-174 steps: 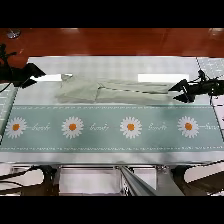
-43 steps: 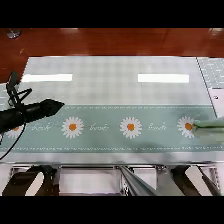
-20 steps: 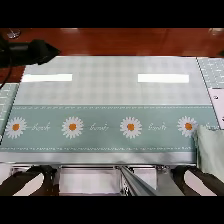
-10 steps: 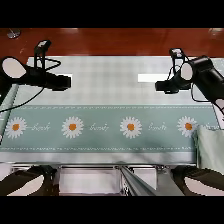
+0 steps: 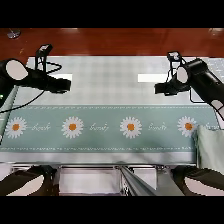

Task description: Fold the shirts.

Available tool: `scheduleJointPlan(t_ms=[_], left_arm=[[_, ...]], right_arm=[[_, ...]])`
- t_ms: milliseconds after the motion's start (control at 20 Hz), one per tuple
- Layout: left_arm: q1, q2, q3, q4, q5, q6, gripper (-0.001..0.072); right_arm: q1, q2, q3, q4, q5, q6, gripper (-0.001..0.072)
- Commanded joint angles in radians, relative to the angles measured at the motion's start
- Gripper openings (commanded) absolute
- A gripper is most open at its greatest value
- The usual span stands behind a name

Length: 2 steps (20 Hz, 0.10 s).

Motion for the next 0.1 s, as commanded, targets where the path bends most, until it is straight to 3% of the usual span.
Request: scheduleJointPlan(t_ms=[0, 50], left_arm=[[0.001, -0.001, 0.000, 0.002, -0.001, -0.001, 0.0022], [0.001, -0.001, 0.000, 0.002, -0.001, -0.001, 0.0022]], right_arm=[[0.001, 0.000, -0.001, -0.002, 0.000, 0.002, 0.0019], [0.001, 0.000, -0.001, -0.002, 0.000, 0.002, 0.0019]])
